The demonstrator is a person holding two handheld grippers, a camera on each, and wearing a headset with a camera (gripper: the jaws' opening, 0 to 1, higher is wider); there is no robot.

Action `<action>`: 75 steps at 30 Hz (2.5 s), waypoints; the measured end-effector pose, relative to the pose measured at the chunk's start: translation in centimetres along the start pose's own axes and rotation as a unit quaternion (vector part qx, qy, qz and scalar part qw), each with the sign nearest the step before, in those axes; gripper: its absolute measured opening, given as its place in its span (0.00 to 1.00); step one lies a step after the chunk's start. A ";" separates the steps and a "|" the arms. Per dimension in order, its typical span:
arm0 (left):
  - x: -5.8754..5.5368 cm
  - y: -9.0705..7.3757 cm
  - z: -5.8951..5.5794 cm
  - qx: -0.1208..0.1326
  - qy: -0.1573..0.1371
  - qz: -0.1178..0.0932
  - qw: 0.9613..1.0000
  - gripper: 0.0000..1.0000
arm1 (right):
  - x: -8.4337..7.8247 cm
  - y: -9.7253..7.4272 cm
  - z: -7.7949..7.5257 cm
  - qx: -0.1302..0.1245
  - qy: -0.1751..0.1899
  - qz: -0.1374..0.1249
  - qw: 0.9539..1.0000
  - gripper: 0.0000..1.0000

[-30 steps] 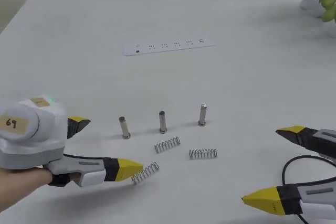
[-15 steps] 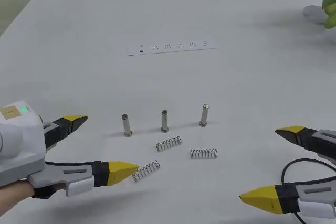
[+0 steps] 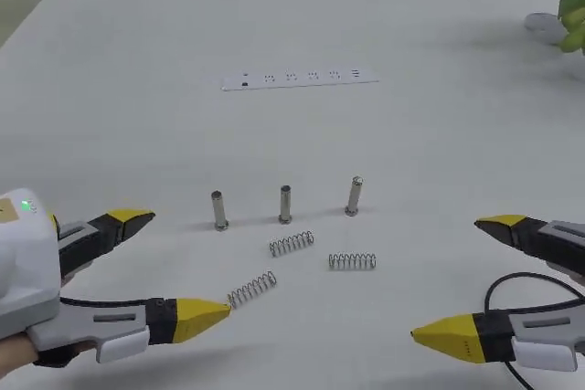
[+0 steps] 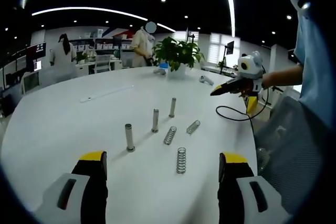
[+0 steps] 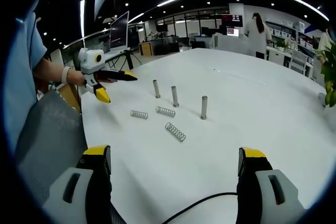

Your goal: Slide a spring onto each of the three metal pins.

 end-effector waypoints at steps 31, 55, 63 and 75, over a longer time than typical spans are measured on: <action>-2.9 1.6 -1.6 -0.043 0.040 0.046 0.997 0.49 | 0.9 0.5 0.4 0.017 -0.017 0.012 1.000 1.00; -3.7 3.2 -1.9 -0.044 0.044 0.059 0.996 0.21 | 0.7 0.8 0.6 0.030 -0.019 0.017 0.999 1.00; -3.7 3.8 -1.9 -0.044 0.045 0.059 0.996 0.19 | 0.5 0.9 0.5 0.031 -0.025 0.026 0.999 1.00; -3.6 4.4 -1.8 -0.038 0.044 0.059 0.997 0.12 | 0.4 0.9 0.5 0.031 -0.021 0.025 0.999 1.00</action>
Point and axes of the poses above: the centre of the closed fingertips' face, and the gripper's own axes: y roughly forward along the fingers, z roughly to its left, x roughly out of its top, the point moved 7 cm from there along -y, roughly backward along the fingers, and after that the axes turned 3 degrees about x, right-handed, at the moved point
